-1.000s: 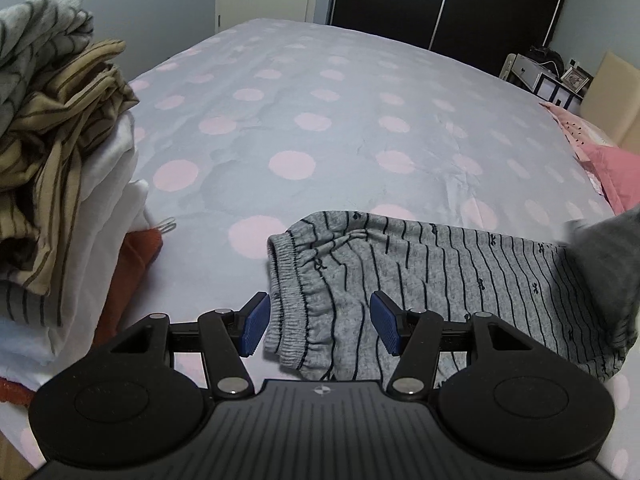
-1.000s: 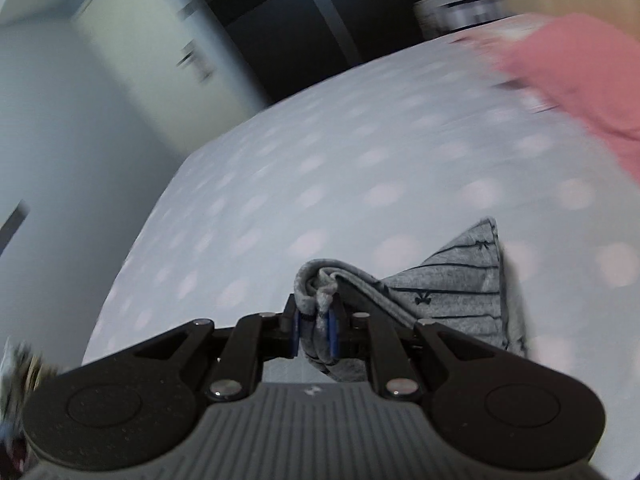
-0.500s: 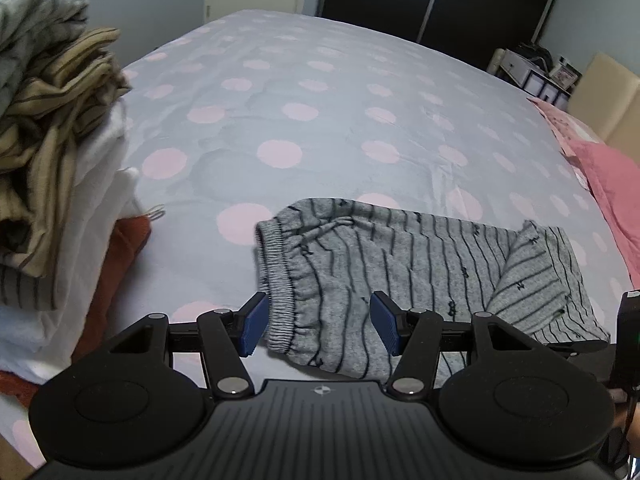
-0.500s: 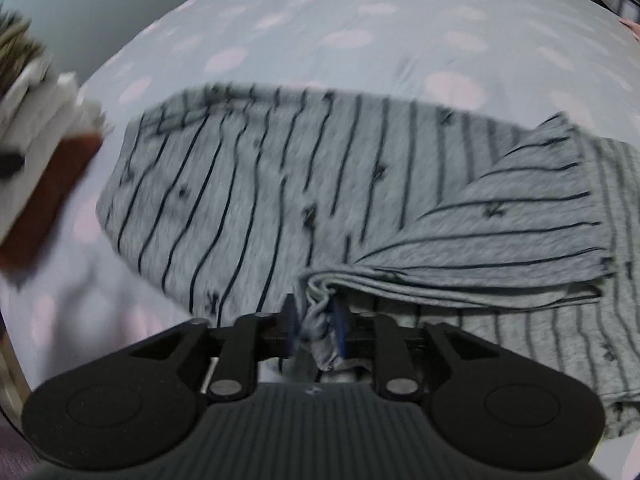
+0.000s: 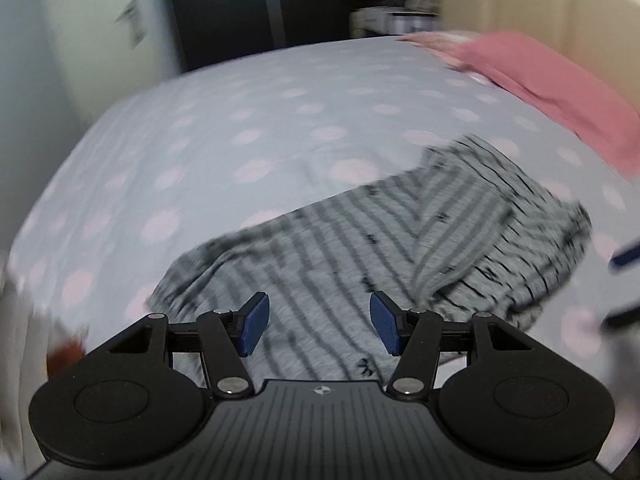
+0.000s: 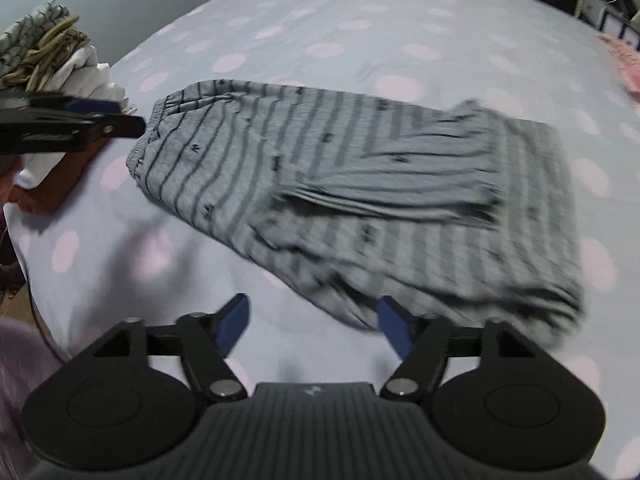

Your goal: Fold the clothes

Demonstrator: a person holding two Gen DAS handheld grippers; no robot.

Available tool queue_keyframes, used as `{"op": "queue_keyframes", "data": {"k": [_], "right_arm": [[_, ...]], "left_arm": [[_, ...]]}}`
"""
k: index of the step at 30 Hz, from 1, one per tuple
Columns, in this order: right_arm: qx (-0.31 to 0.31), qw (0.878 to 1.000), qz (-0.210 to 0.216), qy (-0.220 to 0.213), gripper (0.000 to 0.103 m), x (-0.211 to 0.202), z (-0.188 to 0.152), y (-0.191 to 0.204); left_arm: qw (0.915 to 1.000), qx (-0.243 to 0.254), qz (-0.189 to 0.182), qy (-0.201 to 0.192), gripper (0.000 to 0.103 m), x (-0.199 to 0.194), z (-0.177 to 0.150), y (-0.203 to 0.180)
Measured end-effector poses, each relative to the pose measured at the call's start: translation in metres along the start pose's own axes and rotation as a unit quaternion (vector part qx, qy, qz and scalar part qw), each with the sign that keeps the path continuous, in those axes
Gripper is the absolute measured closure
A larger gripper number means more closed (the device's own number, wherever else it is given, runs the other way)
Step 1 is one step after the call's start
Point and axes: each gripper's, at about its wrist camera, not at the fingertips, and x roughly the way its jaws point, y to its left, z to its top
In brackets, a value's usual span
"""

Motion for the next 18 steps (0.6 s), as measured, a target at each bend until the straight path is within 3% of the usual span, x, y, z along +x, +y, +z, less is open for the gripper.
{"op": "queue_keyframes", "data": {"k": [2,4,6,8,11,18], "right_arm": [[0.011,1.000,-0.015,-0.005,0.022,-0.015,-0.020,-0.019],[0.020,0.999,-0.035,0.003,0.022,-0.025,-0.032,-0.035],[0.014,0.999,-0.033,-0.019,0.022,-0.035,-0.040,-0.045],[0.015,0.999,-0.034,-0.037,0.020,-0.041,-0.047,-0.055],[0.038,0.998,-0.033,-0.028,0.020,-0.036,-0.054,-0.075],[0.078,0.997,-0.013,-0.001,0.020,-0.017,-0.047,-0.114]], "left_arm": [[0.9980,0.062,-0.002,-0.011,0.049,0.008,0.002,-0.025],[0.9949,0.098,-0.011,-0.022,0.049,0.020,0.006,-0.046],[0.9910,0.129,-0.023,-0.026,0.049,0.032,0.010,-0.066],[0.9849,0.170,-0.030,-0.016,0.049,0.049,0.011,-0.086],[0.9735,0.226,-0.029,-0.007,0.049,0.076,0.008,-0.113],[0.9545,0.298,-0.012,0.007,0.049,0.115,0.002,-0.135]]}}
